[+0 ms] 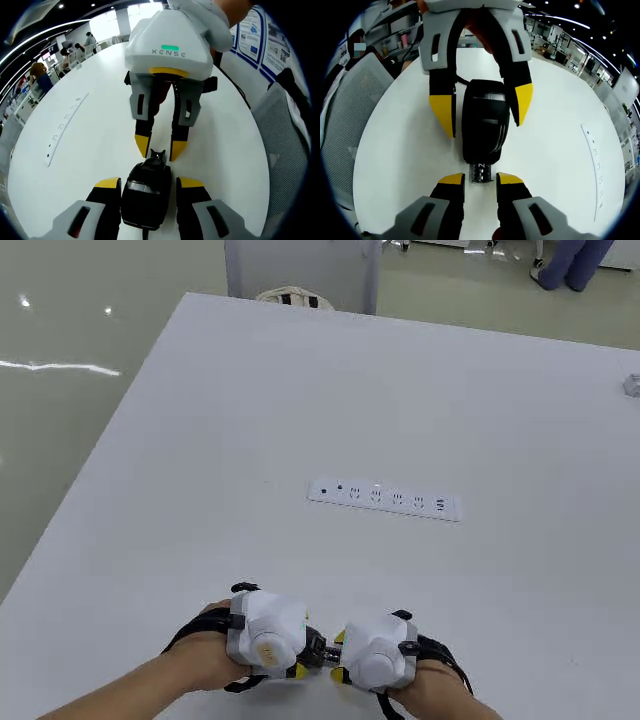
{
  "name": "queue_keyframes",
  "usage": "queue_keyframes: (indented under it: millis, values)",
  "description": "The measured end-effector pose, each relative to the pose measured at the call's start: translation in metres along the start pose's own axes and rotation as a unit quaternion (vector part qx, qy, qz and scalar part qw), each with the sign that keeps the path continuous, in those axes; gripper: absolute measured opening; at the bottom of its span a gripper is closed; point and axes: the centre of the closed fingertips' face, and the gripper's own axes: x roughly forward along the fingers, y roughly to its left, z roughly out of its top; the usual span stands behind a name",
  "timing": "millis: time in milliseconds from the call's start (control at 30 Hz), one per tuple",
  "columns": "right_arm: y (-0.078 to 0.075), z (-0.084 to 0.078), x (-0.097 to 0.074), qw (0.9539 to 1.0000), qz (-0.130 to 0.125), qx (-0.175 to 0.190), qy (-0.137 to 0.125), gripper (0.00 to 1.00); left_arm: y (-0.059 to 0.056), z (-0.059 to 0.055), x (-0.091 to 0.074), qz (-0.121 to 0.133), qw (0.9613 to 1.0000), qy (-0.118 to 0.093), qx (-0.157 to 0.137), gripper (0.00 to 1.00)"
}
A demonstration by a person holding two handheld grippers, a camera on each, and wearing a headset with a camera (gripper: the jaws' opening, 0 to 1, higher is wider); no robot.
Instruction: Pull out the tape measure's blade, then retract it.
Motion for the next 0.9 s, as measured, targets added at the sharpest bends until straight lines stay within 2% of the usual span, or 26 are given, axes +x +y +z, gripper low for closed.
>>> queue_keyframes:
  millis: [367, 900]
  values:
    - [0.0011, -0.0014, 0.0030, 0.9999, 0.009, 0.003, -0.004, 0.21, 0.0033, -0.0022, 0.0025, 0.003, 1.0000, 0.001, 0.002, 0.36]
    - [-0.0012, -0.0008, 0.0031, 1.0000, 0.008, -0.003, -0.005, 0.16, 0.0029, -0.0022, 0.0028, 0.000, 1.0000, 0.002, 0.005, 0.35]
